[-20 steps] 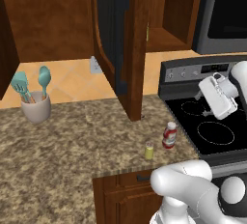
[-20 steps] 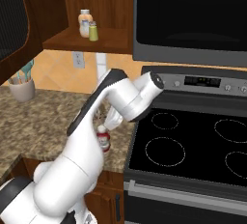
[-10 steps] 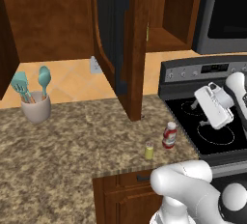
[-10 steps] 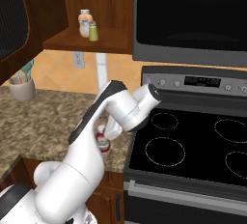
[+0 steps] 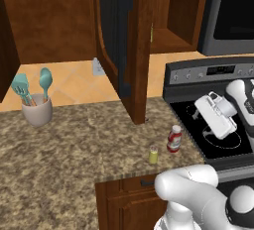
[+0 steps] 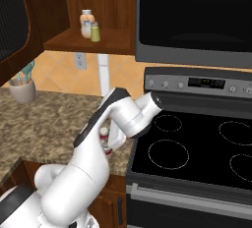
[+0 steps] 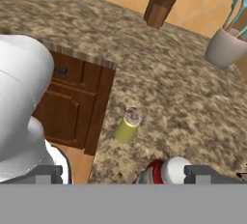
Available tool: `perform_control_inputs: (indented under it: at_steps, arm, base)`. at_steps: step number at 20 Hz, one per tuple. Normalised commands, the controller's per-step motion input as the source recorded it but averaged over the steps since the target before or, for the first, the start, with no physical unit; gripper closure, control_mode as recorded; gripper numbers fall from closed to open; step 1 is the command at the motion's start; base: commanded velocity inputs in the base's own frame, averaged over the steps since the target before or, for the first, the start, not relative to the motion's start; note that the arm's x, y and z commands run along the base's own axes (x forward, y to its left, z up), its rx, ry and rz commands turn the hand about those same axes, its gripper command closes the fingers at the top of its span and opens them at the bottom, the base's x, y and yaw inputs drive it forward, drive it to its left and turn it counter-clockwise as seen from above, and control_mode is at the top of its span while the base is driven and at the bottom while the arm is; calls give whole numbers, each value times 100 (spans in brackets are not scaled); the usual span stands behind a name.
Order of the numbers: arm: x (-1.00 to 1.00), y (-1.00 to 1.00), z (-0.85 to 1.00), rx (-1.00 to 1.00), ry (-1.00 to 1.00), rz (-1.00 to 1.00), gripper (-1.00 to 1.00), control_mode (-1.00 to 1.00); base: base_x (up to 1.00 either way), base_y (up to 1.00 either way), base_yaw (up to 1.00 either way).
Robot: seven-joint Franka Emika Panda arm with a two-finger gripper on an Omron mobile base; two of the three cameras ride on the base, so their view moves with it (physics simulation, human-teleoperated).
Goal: Put the shaker and condiment bottle from the counter next to their counterparts in the cabinet.
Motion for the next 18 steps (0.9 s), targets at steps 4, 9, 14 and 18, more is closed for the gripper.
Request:
perform_control_inputs:
  at_steps: [4,9,14,18]
  arm:
    - [14,11,-20,0,0,8,-100,-100]
    - [29,11,-15,0,0,5,-100,-100]
    - [48,9,-14,0,0,2,-100,-100]
    - [41,1,-22,0,0,2,-100,-100]
  base:
    - [0,0,0]
    - [0,0,0]
    - [0,0,0]
    - [0,0,0]
